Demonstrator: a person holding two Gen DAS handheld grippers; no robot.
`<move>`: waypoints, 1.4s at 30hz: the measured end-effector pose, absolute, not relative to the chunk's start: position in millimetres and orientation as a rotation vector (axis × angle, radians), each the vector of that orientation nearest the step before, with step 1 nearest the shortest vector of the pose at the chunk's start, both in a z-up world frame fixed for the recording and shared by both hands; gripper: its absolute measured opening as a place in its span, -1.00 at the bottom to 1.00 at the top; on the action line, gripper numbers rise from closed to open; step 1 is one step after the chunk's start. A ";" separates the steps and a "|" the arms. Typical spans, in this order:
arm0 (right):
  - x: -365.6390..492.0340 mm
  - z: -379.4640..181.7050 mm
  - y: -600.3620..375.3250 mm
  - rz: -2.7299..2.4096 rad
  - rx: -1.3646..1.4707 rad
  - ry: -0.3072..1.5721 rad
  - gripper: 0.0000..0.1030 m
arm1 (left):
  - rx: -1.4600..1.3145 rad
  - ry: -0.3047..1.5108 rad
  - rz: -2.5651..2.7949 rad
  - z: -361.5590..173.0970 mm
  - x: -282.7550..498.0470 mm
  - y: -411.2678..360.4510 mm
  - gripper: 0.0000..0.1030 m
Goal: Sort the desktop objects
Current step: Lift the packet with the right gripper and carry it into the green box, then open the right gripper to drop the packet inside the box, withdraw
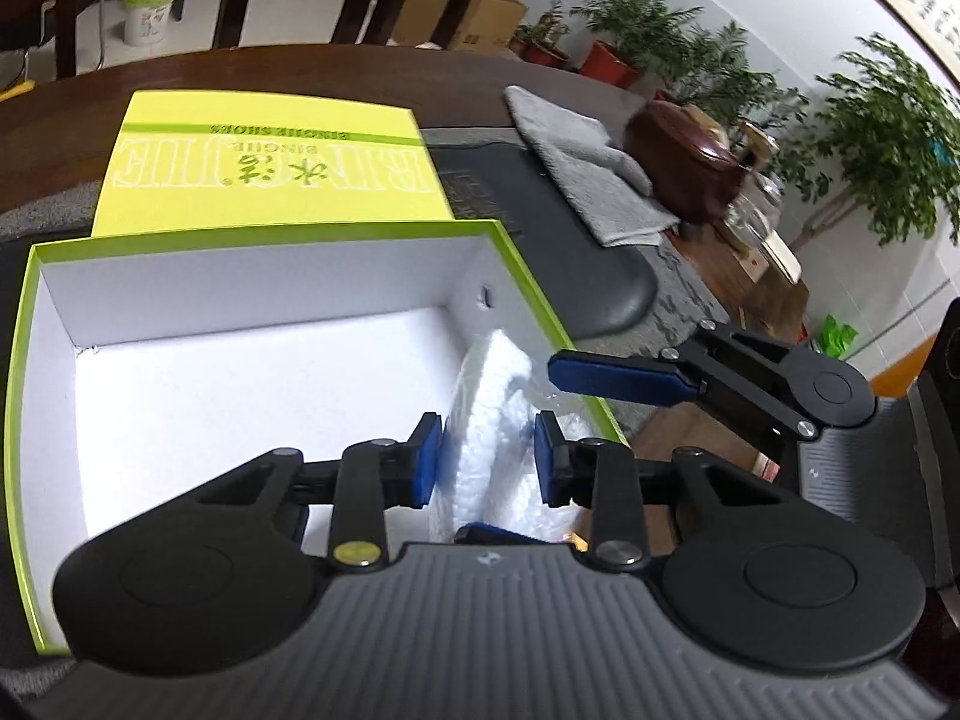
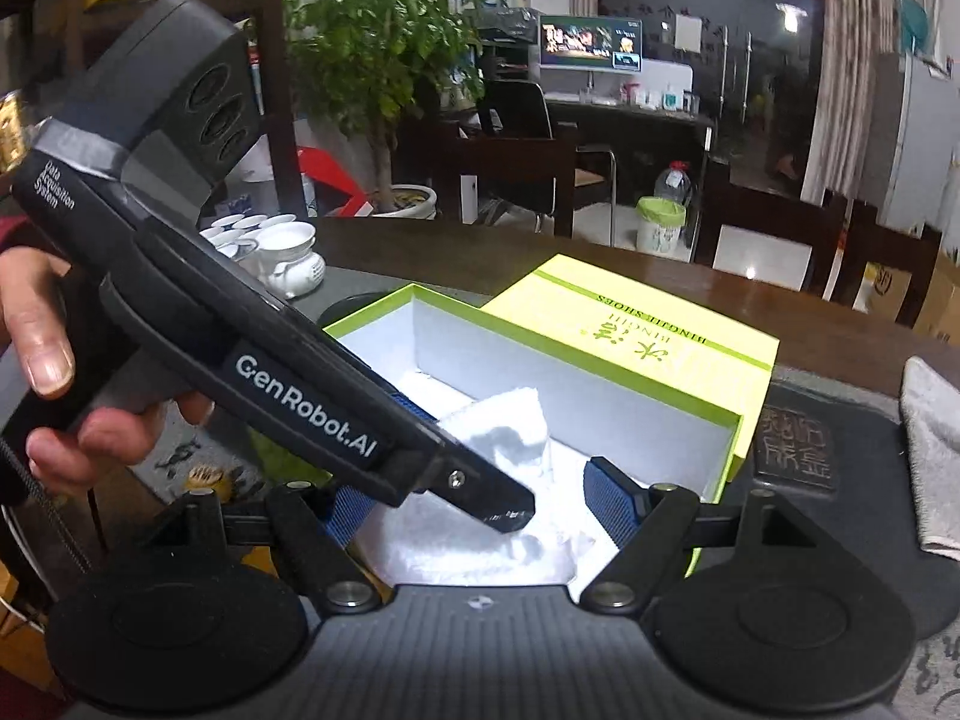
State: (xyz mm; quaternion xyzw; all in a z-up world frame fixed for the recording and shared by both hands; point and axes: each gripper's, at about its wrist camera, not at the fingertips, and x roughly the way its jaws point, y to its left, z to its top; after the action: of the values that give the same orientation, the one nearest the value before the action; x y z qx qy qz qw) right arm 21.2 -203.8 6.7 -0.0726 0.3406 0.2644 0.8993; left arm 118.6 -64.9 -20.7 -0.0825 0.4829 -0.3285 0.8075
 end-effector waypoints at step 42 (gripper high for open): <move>27.9 5.6 -259.3 0.442 0.066 0.803 0.99 | -0.100 0.978 -0.551 -12.8 122.8 -59.0 0.51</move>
State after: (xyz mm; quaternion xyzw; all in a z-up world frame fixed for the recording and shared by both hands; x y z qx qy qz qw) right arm 27.9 -259.3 5.6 0.0318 0.3876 0.2131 0.8963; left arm 122.8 -59.0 -12.8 -0.0473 0.4637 -0.2613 0.8453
